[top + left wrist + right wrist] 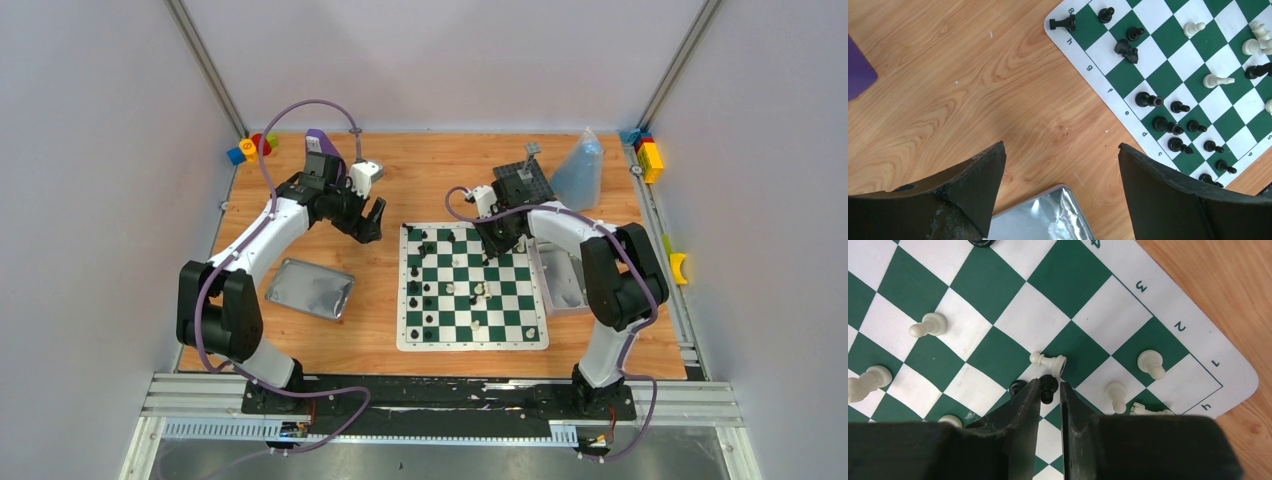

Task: Set up the chess pieces on the board
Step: Pick up the chess piece from the chessboard.

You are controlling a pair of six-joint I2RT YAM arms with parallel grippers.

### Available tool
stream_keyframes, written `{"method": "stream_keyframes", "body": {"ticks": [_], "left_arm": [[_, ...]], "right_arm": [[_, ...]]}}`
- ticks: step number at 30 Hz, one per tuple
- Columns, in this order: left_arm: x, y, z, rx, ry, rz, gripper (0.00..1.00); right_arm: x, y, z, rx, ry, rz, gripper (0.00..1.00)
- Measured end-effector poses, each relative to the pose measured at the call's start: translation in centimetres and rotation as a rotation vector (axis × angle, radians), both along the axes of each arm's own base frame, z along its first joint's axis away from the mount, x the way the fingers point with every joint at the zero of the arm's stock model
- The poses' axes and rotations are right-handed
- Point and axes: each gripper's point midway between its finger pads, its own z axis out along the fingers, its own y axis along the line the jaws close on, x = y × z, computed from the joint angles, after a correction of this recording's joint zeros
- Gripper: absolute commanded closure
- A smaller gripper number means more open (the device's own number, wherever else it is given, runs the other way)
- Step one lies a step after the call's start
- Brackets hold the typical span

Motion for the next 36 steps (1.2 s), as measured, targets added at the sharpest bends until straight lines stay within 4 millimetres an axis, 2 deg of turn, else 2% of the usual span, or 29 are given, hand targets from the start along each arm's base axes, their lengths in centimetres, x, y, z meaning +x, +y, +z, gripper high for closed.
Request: {"method": "stream_keyframes", "body": {"ticks": [4,10,14,17,21,25,30,33,36], "left_arm": [[-0.1,0.0,-0.2,0.001,0.001,0.0,0.09],[-0.2,0.2,-0.5,0.008,0.008,0.0,0.09],[-0.2,0.2,-0.5,0.009,0.007,0.002,0.09],[-0.2,0.2,-0.5,0.01,0.006,0.003,0.09],[-0.1,0.4,-0.2,0.018,-0.007,0.012,0.08],[0.3,1.0,0.6,0.029,-0.04,0.04,0.08],[1.3,2.7,1.5,0.037,-0.074,0.114,0.07],[1.8,4.4,1.5,0.041,-0.073,0.175,0.07],[2.2,5.6,1.7,0.039,-0.077,0.217,0.07]], "right_arm": [[0.3,0.1,0.0,0.002,-0.003,0.0,0.82],[0.3,0.1,-0.1,0.0,0.001,0.001,0.94],[0.3,0.0,0.1,-0.011,0.004,-0.002,0.99],[0.7,0.0,0.8,-0.016,-0.004,-0.004,1.0],[1.7,0.6,2.7,-0.003,-0.032,0.001,1.0],[3.0,2.3,5.3,0.03,-0.083,0.024,1.0],[2.8,6.0,7.6,0.077,-0.121,0.105,1.0],[2.3,8.4,8.2,0.093,-0.131,0.157,1.0],[2.1,10.2,7.7,0.094,-0.123,0.193,1.0]]}}
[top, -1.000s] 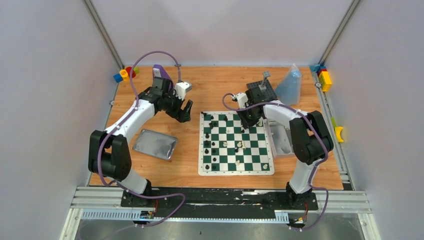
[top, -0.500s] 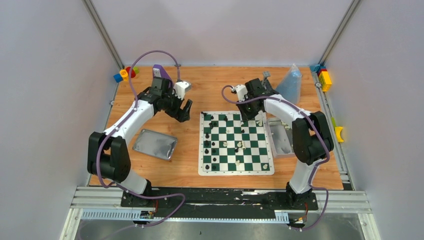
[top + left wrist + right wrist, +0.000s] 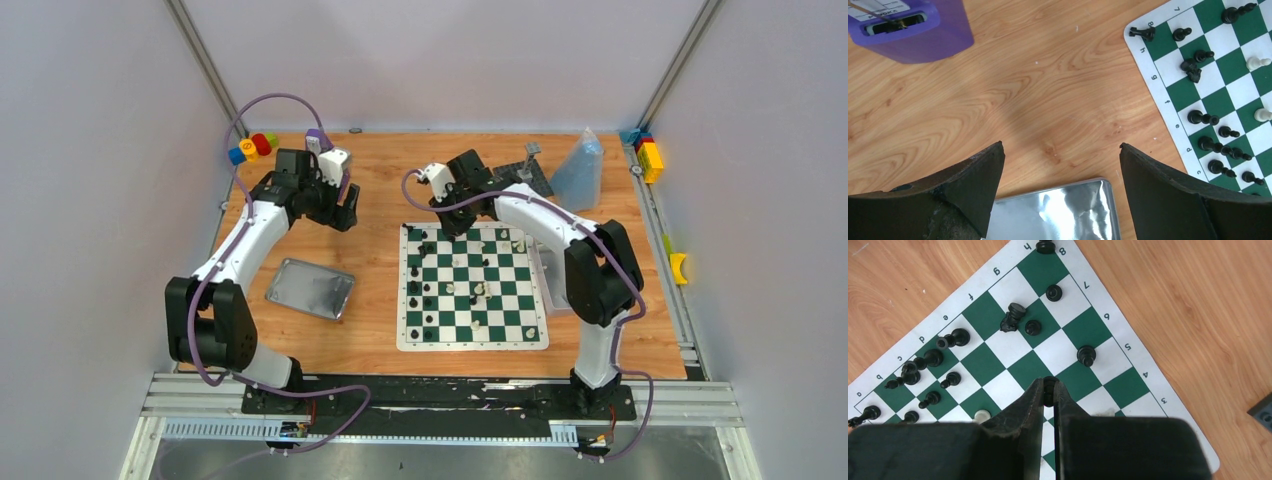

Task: Set up the chess pieces on the board
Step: Pick up the chess piece from the chessboard.

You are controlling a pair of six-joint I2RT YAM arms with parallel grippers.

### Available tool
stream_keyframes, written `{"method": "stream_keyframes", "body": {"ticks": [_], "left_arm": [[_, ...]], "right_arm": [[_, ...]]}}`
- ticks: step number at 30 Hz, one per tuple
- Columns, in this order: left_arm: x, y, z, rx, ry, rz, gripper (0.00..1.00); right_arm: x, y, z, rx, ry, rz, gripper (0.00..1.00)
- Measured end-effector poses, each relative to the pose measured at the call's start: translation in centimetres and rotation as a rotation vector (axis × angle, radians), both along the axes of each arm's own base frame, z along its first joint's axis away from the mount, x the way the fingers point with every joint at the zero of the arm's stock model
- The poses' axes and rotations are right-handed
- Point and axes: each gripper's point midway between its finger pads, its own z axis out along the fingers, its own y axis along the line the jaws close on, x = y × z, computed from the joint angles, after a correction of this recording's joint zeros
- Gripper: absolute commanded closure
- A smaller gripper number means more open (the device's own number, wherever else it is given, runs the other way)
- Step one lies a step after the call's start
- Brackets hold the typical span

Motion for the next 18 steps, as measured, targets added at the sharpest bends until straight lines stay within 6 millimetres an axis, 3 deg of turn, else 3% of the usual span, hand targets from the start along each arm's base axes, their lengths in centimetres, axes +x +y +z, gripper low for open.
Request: {"method": "stream_keyframes", "body": {"ticks": [8,18], "left_arm": [[0.1,0.7,0.0,-0.004,-0.004,0.028,0.07],[0.6,3.4,0.3,-0.011,-0.005,0.129,0.07]], "right_arm": [[-0.2,1.0,-2.3,-0.012,0.059,0.023,1.0],[-3.0,4.8,-3.7,-0.008,0.104,0.12,1.0]]}}
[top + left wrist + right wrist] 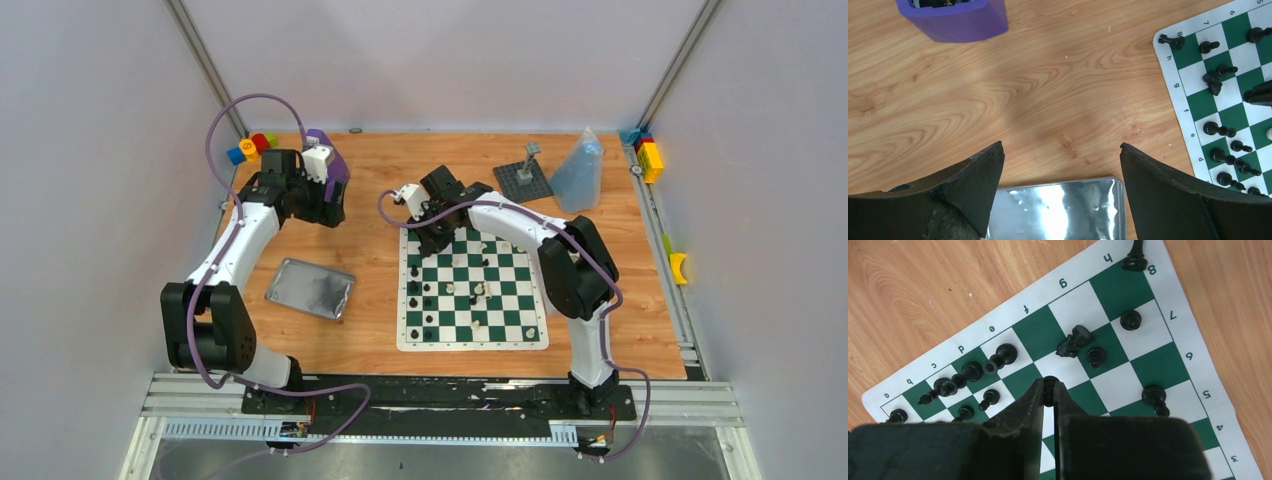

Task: Set up the chess pieces on the board
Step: Pick up the chess piece from the chessboard, then place the chess piece on the chessboard.

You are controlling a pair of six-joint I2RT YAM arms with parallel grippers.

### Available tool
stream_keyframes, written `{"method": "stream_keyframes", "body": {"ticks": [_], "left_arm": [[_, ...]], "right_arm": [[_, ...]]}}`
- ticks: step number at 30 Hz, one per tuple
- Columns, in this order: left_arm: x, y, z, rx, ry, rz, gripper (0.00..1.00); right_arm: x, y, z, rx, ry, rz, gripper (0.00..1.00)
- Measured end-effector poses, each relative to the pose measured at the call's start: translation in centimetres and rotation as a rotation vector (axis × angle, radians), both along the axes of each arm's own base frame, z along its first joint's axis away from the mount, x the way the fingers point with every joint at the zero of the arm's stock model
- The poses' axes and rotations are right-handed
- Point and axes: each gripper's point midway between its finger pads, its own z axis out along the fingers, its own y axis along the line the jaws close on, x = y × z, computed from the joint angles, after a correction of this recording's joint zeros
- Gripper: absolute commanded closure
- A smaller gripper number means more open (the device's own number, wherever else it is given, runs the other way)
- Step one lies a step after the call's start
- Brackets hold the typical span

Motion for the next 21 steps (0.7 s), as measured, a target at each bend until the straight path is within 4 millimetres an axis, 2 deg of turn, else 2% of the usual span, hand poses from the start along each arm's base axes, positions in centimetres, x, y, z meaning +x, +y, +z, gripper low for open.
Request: {"method": "stream_keyframes", "body": {"ticks": [10,21], "left_arm": [[0.0,0.3,0.2,-0.007,-0.004,0.013,0.07],[0.0,0.2,0.3,-0.011,-0.005,0.01,0.07]], "right_arm": [[-0.7,0.3,-2.3,-0.048,0.026,0.012,1.0],[-0.7,0.2,-3.2,-0.078,0.024,0.008,0.99]]}}
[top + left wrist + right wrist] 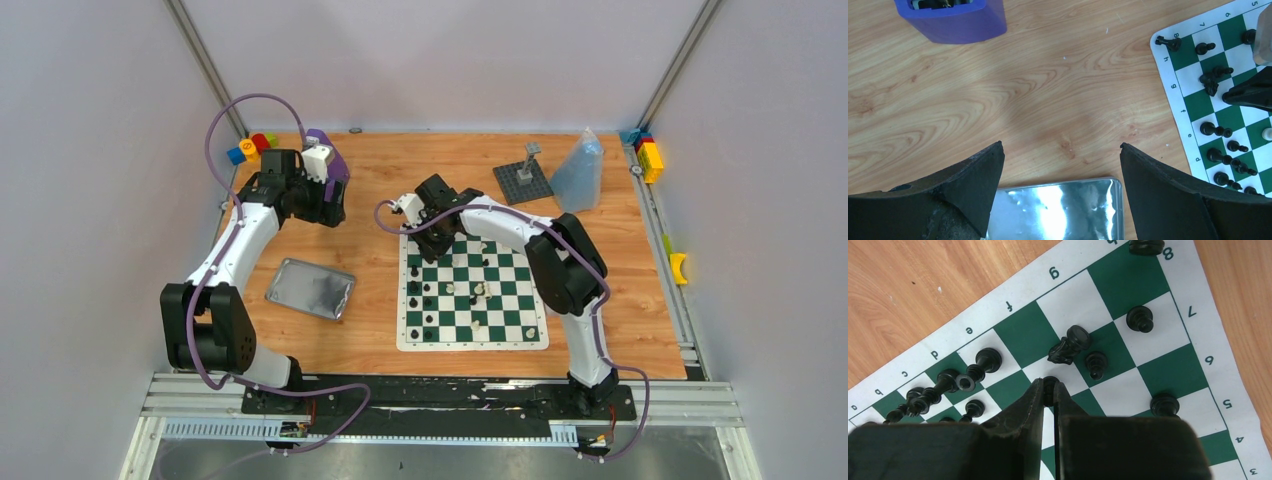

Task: Set up the chess pieces on the board
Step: Place the chess piece on the chessboard.

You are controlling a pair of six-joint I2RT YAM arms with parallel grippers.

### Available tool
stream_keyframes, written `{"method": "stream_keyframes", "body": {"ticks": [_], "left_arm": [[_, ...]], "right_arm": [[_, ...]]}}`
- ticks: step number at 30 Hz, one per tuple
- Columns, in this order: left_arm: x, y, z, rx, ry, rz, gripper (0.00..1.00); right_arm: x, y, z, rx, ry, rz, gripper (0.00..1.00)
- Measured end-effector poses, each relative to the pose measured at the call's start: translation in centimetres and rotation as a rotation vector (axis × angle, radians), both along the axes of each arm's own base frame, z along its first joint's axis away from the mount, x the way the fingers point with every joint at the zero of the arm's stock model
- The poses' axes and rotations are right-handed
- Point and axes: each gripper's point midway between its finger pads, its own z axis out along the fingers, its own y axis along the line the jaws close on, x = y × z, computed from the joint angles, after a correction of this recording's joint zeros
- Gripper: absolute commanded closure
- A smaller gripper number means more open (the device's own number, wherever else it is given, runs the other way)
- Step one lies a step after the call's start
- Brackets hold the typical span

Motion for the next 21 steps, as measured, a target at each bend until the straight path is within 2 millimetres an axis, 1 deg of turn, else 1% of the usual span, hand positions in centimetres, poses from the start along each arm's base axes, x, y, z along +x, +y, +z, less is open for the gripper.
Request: {"method": "stream_keyframes", "body": {"ticks": [4,9,12,17,21], "left_arm": [[0.0,0.0,0.0,0.0,0.0,0.0,0.07],[0.04,-0.01,0.03,0.0,-0.002,0.0,0.07],[0.06,-0.01,0.04,0.0,-0.003,-0.001,0.07],[0.06,-0.01,0.04,0.0,-0.003,-0.001,0.07],[0.06,-0.01,0.04,0.0,-0.003,-0.001,0.07]], "right_arm": [[-0.03,-0.14,-0.71,-0.015,0.008,-0.003,0.98],[0.19,-0.02,-0.65,-0.018,-0.002,-0.004,0.97],[0.21,-0.01,-0.66,-0.02,-0.004,-0.004,0.94],[0.19,0.01,-0.66,-0.02,-0.004,-0.003,0.78],[0.24,-0.05,-0.67,-0.023,-0.005,-0.008,0.62]]}}
